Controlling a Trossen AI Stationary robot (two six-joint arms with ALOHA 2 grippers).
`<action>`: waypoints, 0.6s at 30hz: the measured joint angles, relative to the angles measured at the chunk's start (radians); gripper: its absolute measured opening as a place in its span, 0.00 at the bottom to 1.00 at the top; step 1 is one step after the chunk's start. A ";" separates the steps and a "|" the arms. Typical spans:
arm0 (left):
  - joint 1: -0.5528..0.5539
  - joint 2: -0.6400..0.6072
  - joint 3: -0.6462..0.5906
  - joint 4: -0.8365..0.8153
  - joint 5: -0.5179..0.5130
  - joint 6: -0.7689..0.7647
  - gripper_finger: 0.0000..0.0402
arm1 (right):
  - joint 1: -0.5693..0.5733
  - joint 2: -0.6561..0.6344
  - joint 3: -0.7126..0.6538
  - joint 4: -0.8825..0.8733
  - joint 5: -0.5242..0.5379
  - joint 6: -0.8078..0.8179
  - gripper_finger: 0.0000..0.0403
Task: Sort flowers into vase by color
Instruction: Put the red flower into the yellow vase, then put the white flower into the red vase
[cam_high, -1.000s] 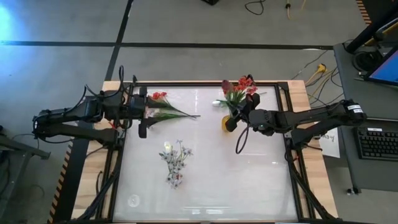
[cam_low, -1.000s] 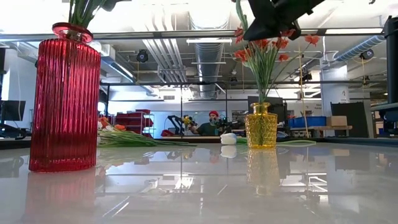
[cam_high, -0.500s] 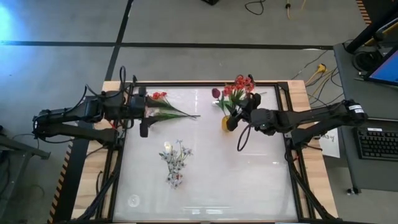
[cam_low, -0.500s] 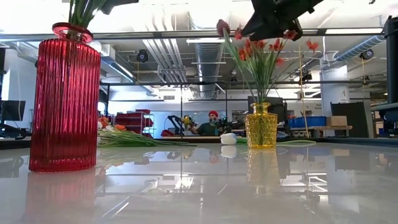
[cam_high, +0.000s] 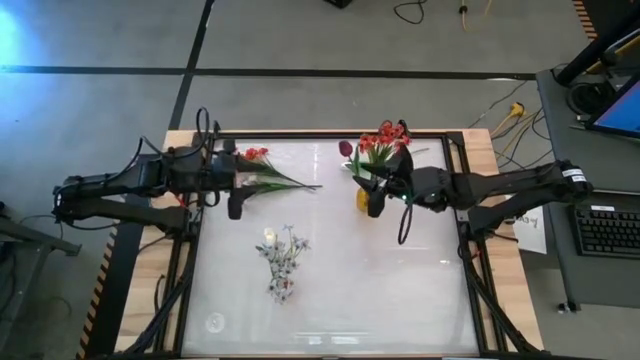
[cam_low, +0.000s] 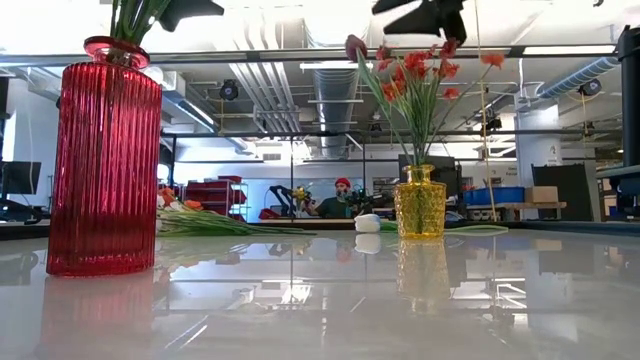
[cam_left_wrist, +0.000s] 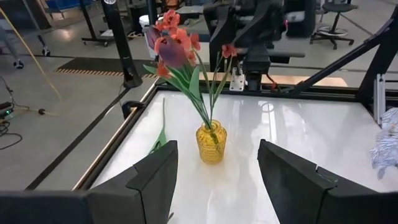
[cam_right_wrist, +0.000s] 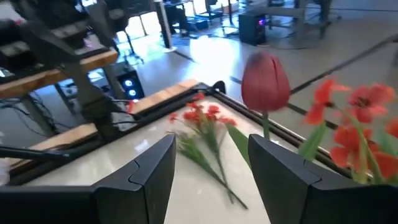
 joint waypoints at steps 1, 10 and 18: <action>0.000 0.004 0.000 -0.001 0.000 0.000 0.52 | 0.000 0.000 0.008 -0.006 -0.011 0.000 0.48; 0.000 0.039 0.000 -0.003 0.000 0.006 0.52 | 0.002 0.003 0.134 -0.069 -0.091 -0.039 0.47; 0.000 0.052 0.000 -0.002 -0.002 0.020 0.52 | -0.150 0.012 0.425 -0.381 0.068 -0.162 0.42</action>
